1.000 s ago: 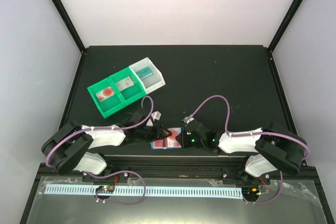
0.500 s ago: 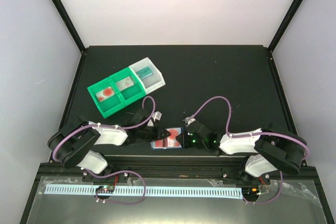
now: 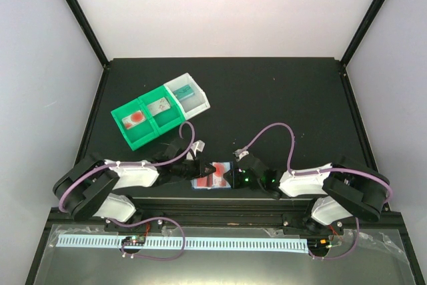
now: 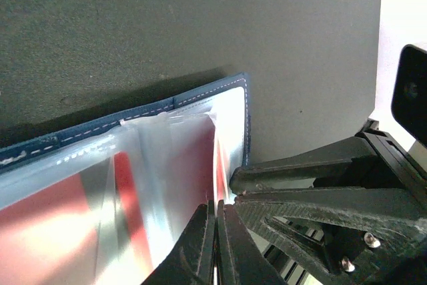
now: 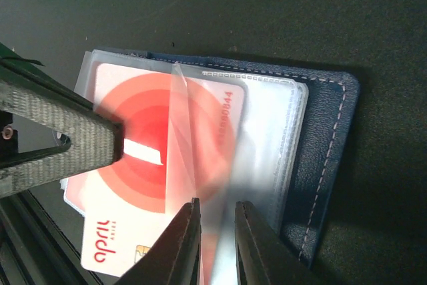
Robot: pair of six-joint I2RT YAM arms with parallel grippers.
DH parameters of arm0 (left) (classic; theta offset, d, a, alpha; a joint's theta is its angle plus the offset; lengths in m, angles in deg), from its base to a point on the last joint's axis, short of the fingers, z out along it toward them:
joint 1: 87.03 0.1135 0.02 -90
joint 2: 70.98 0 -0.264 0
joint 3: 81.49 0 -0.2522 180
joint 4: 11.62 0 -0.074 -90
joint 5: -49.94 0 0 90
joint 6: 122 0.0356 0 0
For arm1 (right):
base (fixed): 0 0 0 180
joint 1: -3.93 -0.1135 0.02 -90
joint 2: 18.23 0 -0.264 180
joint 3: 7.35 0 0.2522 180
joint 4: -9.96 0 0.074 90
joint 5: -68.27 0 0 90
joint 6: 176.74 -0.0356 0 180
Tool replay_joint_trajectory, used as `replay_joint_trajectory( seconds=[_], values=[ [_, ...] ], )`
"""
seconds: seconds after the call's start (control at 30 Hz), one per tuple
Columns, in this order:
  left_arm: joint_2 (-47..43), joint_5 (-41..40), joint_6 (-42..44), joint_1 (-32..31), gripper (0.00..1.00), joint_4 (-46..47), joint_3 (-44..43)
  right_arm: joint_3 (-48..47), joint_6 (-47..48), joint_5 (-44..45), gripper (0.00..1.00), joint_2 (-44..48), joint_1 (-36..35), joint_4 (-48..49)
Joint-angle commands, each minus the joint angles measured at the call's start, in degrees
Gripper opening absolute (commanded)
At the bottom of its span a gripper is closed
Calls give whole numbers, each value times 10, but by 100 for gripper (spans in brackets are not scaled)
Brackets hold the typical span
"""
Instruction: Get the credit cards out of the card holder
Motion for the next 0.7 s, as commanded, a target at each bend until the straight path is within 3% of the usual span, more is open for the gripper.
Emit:
replay_joint_trajectory(
  seconds=[0.0,0.3,0.67],
  values=[
    [-38,-31,18,3,2,-45,6,18,-3,10,19,-13,-1,-37],
    [-108,-73,18,3,2,-116,8,10,6,12,18,-8,-2,-42],
    [-219,-118,22,3,2,-206,-3,-43,58,33,18,46,0,-126]
  ],
)
